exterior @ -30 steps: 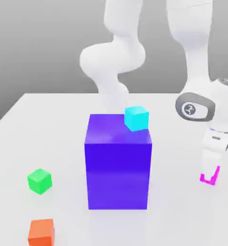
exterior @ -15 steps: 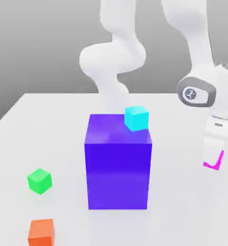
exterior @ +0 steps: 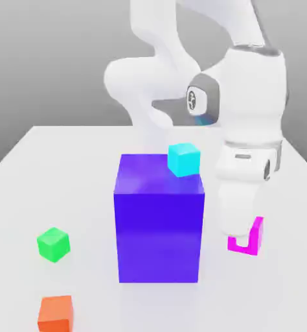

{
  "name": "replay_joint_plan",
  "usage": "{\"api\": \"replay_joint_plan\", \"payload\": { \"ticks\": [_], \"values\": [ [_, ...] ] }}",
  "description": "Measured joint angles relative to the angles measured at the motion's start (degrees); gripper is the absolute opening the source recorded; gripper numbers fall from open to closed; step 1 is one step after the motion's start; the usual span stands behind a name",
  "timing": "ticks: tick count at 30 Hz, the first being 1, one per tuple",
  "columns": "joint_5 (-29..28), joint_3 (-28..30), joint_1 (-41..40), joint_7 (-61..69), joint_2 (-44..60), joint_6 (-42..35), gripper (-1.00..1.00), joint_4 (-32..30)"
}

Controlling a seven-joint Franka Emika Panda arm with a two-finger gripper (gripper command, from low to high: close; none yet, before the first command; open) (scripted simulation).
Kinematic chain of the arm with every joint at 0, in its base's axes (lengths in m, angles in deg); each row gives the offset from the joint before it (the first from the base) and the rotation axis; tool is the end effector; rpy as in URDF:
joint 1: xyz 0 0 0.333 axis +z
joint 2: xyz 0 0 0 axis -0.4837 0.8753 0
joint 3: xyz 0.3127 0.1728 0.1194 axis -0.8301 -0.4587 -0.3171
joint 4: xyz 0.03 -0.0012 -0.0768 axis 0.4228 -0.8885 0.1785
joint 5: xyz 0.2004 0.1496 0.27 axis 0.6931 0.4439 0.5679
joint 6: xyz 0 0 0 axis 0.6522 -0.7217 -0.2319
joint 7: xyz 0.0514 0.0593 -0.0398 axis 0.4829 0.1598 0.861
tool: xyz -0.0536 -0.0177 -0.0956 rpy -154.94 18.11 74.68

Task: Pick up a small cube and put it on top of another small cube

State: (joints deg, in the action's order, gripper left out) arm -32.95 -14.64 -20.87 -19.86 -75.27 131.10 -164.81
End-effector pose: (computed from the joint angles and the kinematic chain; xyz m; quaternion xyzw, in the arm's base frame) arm 0.4334 0.0939 0.3814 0.9771 0.1792 0.1143 0.0128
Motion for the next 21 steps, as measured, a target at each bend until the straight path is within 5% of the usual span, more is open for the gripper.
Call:
{"api": "replay_joint_plan", "payload": {
  "ticks": [7,16,21],
  "values": [
    [0.53,9.91,-8.12,20.20,-3.00,-1.97,-1.00,-0.73],
    [-2.75,26.10,-20.90,41.61,-5.30,-4.33,-1.00,-9.53],
    [-1.46,28.84,-22.47,44.89,-4.05,-3.91,-1.00,-12.95]
  ]
}}
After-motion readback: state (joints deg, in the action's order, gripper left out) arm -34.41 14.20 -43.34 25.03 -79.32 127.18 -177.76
